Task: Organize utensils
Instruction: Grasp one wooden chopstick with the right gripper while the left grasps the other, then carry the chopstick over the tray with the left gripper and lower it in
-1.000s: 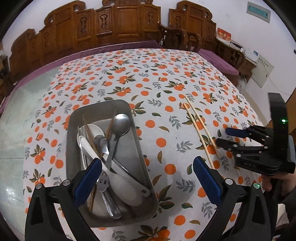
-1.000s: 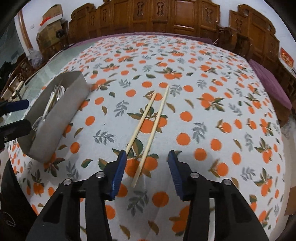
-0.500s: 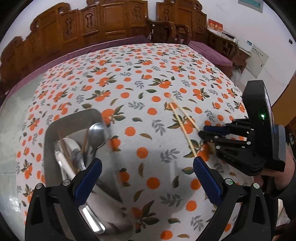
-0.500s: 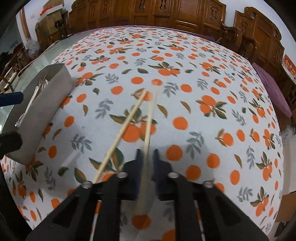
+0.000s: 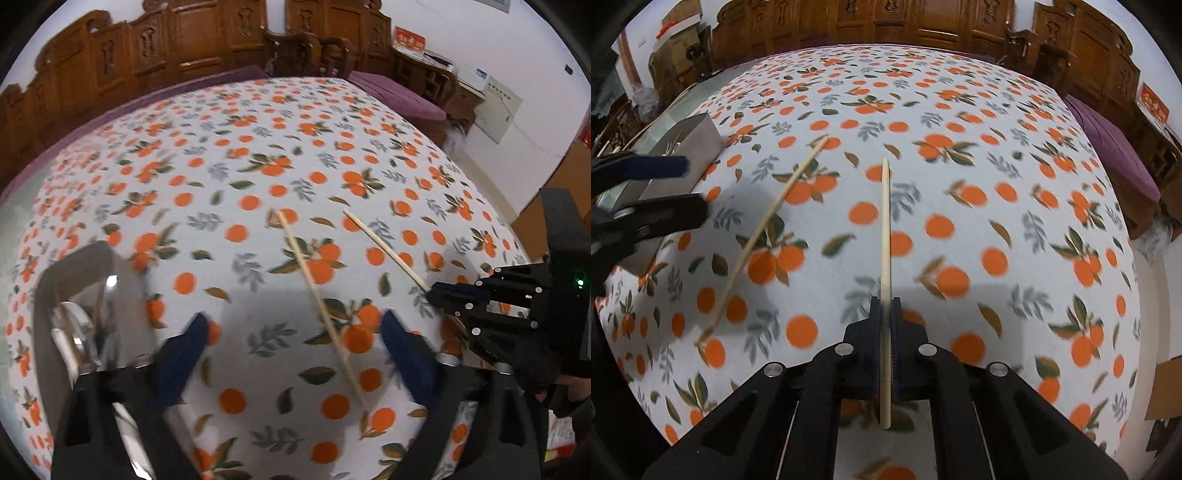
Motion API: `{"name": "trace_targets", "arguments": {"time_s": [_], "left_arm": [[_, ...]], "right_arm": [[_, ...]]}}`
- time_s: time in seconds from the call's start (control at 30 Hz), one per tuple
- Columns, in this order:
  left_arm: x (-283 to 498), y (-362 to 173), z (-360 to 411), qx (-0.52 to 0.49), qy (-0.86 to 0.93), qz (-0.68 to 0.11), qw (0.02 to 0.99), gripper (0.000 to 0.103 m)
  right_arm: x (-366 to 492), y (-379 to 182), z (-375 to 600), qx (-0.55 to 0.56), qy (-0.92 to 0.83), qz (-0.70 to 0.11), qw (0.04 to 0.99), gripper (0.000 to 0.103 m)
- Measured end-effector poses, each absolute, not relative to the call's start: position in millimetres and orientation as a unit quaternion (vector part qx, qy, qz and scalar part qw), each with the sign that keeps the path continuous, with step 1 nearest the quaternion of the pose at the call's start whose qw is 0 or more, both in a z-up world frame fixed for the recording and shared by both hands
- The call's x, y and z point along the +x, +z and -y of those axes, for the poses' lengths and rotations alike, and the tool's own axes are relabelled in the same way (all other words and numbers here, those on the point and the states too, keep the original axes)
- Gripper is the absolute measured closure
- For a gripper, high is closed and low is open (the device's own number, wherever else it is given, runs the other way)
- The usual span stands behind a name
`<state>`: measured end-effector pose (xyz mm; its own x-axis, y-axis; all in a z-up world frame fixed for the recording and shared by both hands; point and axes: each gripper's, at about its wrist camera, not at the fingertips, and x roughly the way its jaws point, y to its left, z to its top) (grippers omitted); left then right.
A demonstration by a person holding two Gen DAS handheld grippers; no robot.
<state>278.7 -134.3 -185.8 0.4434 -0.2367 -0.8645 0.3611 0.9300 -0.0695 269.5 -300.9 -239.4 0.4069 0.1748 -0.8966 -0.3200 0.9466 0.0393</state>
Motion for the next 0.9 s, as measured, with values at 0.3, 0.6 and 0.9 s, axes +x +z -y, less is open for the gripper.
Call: {"name": "trace_targets", "arguments": {"time_s": [0.3,0.6,0.9], "left_arm": [[288,-218,160,0.069,-0.184,-0.530,0.825,0.061],[293,-226,159,0.071,-0.164,-0.537,0.824,0.097],[275,-201,143,0.063,-0.171,-0.515,0.838,0.099]], "right_arm": [[256,-240,311,-0.065,0.147,-0.523,0.837,0.097],[255,-240,313,-0.058,0.145,-0.523,0.838,0.097],[249,-226,302,-0.054,0.152,-0.509,0.845,0.097]]}}
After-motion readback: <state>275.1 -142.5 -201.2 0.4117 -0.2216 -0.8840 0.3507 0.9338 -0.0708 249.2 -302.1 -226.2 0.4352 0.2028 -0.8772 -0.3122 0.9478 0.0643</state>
